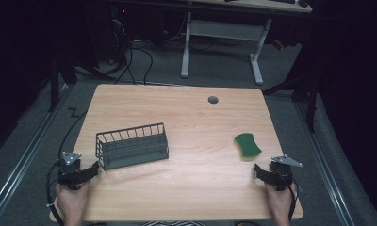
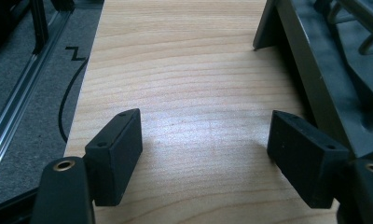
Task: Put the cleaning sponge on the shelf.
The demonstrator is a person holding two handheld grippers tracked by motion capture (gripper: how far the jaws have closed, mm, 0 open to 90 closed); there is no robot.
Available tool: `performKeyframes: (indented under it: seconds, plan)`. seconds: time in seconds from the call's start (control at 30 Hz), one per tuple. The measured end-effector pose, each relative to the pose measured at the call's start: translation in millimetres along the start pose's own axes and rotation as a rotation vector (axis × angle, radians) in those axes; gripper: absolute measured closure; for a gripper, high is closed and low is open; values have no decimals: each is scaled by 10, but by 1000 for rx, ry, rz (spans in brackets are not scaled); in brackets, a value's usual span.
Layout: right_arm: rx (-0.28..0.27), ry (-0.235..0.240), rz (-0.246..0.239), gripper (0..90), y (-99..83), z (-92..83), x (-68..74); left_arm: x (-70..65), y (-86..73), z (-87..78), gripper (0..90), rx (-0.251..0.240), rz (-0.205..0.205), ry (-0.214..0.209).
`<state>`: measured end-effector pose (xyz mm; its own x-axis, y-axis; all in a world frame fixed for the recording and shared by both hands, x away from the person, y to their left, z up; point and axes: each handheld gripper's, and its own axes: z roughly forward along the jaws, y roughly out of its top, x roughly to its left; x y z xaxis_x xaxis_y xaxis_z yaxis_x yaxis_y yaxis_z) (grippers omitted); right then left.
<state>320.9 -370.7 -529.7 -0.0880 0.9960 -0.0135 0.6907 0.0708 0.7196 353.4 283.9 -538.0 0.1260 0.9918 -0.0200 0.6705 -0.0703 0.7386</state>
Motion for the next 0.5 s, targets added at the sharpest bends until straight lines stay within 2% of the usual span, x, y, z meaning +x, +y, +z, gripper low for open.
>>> performKeyframes:
  seconds: [0.5]
  plan:
    - [-2,7,-2,306,1,-3,-4,2,2,0,272,-1,-1,1]
